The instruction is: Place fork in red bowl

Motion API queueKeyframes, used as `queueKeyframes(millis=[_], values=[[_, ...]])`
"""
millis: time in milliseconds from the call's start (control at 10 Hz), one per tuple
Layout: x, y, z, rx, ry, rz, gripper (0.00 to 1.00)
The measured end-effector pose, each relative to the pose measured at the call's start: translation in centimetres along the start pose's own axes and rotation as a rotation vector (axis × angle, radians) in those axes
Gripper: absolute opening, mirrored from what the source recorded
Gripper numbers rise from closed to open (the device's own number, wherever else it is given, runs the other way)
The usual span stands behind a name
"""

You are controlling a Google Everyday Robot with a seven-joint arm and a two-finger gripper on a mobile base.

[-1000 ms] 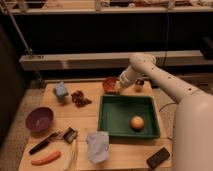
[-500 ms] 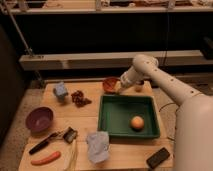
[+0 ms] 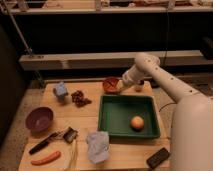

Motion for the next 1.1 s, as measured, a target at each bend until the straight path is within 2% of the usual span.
queueKeyframes(millis=[300, 400, 600, 800, 1100], values=[[0.8, 0.3, 0.2, 0.016, -0.002, 0.003, 0.5], [1.1, 0.2, 0.5, 0.027, -0.001, 0.002, 0.63], [1.2, 0.3, 0.8, 0.039, 0.0, 0.004, 0.77], [1.6, -0.2, 1.4, 0.053, 0.0, 0.0, 0.8], [1.5, 0.1, 1.3, 0.051, 0.001, 0.004, 0.8]])
